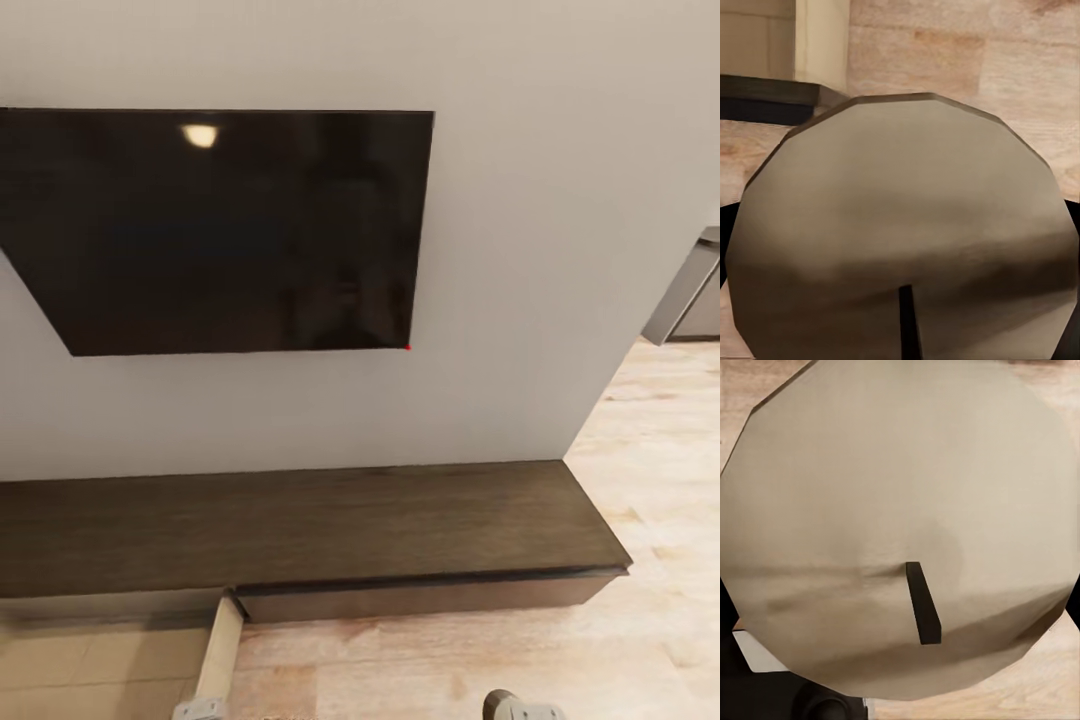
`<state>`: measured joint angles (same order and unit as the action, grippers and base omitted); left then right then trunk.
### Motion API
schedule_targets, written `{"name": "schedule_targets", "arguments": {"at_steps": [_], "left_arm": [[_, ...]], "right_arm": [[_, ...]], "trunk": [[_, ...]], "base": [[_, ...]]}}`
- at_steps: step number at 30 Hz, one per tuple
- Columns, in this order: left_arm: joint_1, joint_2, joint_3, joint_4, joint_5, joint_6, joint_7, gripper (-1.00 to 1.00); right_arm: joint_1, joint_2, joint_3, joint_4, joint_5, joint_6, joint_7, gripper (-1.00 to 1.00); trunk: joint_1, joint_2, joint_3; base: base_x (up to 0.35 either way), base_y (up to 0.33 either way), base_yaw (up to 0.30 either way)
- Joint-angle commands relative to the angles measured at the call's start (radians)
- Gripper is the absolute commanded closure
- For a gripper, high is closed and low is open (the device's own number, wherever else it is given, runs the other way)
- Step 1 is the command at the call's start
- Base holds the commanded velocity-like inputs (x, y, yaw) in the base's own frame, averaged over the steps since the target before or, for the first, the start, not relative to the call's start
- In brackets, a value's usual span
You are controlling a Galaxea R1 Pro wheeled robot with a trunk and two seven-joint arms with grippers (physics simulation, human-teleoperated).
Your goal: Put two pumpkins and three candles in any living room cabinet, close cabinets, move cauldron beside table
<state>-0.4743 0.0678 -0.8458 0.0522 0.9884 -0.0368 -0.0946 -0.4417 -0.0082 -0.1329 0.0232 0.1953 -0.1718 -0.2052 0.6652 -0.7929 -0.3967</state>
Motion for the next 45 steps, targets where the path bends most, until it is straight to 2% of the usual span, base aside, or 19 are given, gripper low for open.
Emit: {"name": "schedule_targets", "arguments": {"at_steps": [1, 45], "left_arm": [[0.000, 0.000, 0.000, 0.000, 0.000, 0.000, 0.001, 1.00], [0.000, 0.000, 0.001, 0.000, 0.000, 0.000, 0.001, 1.00]], "right_arm": [[0.000, 0.000, 0.001, 0.000, 0.000, 0.000, 0.000, 1.00], [0.000, 0.002, 0.001, 0.000, 0.002, 0.000, 0.000, 1.00]], "trunk": [[0.000, 0.000, 0.000], [0.000, 0.000, 0.000]], "base": [[0.000, 0.000, 0.289], [0.000, 0.000, 0.289]]}}
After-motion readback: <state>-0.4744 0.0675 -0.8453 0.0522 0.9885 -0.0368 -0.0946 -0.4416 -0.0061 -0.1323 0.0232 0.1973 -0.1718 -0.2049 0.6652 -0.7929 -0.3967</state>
